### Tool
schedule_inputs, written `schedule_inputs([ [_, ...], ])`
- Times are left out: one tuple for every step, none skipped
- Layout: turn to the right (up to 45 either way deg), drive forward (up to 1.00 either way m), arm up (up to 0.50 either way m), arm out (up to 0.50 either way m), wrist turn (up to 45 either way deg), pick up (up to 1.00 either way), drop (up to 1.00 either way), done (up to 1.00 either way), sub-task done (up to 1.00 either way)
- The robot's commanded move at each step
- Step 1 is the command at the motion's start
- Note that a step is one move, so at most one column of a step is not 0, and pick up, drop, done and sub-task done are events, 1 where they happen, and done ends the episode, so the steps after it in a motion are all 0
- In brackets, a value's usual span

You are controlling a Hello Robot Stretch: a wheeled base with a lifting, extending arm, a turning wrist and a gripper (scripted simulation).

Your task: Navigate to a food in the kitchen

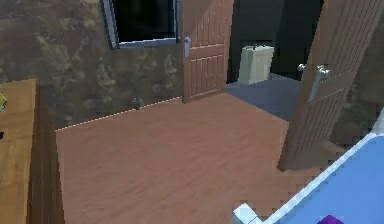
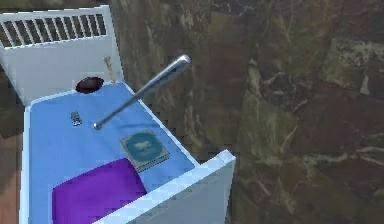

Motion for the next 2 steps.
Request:
schedule_inputs([
  [0.0, 0.50, 0.00, 0.00, 0.0, 0.00, 0.00, 0.00, 0.00],
  [-27.0, 0.00, 0.00, 0.00, 0.0, 0.00, 0.00, 0.00, 0.00],
])
